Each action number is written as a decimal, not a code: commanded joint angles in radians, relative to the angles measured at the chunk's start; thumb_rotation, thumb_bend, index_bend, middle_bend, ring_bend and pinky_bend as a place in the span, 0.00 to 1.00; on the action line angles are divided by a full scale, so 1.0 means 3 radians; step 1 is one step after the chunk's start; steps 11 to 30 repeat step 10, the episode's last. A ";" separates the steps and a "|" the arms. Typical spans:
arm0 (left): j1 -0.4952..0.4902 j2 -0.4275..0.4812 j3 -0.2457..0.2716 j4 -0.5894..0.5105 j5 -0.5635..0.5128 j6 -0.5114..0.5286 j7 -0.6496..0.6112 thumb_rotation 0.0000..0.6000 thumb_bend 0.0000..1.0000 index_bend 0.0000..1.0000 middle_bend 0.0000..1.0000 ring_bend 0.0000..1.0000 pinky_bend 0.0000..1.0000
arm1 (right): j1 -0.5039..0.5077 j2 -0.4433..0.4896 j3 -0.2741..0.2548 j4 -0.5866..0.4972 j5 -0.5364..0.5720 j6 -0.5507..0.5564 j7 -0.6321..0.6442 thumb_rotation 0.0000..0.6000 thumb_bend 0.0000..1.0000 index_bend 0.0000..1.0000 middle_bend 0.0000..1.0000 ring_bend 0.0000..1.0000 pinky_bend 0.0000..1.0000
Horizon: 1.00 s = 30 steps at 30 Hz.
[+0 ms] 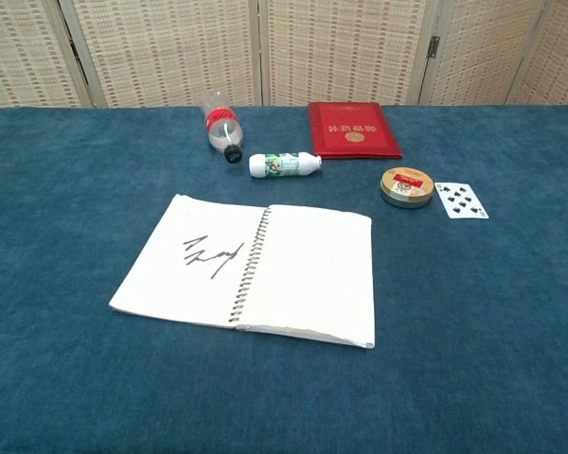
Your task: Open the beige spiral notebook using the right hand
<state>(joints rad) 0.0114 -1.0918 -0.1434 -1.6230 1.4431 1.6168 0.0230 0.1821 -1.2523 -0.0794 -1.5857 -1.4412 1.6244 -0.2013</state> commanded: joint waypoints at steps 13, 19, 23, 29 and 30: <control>-0.0050 -0.0001 0.0065 0.0014 0.0039 -0.0070 0.0003 1.00 0.30 0.12 0.10 0.08 0.15 | -0.0232 0.0157 0.0132 -0.0162 -0.0078 0.0115 0.0002 1.00 0.33 0.00 0.00 0.00 0.00; -0.0050 -0.0001 0.0065 0.0014 0.0039 -0.0070 0.0003 1.00 0.30 0.12 0.10 0.08 0.15 | -0.0232 0.0157 0.0132 -0.0162 -0.0078 0.0115 0.0002 1.00 0.33 0.00 0.00 0.00 0.00; -0.0050 -0.0001 0.0065 0.0014 0.0039 -0.0070 0.0003 1.00 0.30 0.12 0.10 0.08 0.15 | -0.0232 0.0157 0.0132 -0.0162 -0.0078 0.0115 0.0002 1.00 0.33 0.00 0.00 0.00 0.00; -0.0050 -0.0001 0.0065 0.0014 0.0039 -0.0070 0.0003 1.00 0.30 0.12 0.10 0.08 0.15 | -0.0232 0.0157 0.0132 -0.0162 -0.0078 0.0115 0.0002 1.00 0.33 0.00 0.00 0.00 0.00; -0.0050 -0.0001 0.0065 0.0014 0.0039 -0.0070 0.0003 1.00 0.30 0.12 0.10 0.08 0.15 | -0.0232 0.0157 0.0132 -0.0162 -0.0078 0.0115 0.0002 1.00 0.33 0.00 0.00 0.00 0.00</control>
